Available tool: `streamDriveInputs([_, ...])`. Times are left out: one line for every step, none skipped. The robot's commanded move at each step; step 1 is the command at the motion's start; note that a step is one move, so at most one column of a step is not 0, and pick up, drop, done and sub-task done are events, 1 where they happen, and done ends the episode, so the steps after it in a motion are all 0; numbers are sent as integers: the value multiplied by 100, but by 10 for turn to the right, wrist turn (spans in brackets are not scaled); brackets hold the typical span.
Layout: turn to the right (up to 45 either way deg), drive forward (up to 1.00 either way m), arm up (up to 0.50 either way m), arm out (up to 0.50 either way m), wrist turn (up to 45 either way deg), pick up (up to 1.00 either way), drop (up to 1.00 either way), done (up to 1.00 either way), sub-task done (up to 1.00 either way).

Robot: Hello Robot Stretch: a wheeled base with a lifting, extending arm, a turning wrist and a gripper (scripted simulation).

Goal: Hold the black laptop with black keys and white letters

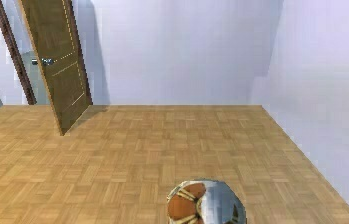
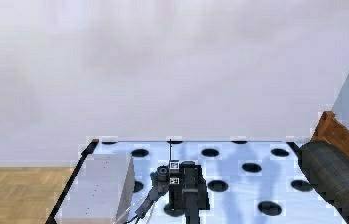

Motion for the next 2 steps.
streamDriveInputs([0, 0, 0, 0, 450, 0, 0, 0, 0])
streamDriveInputs([0, 0, 0, 0, 450, 0, 0, 0, 0])
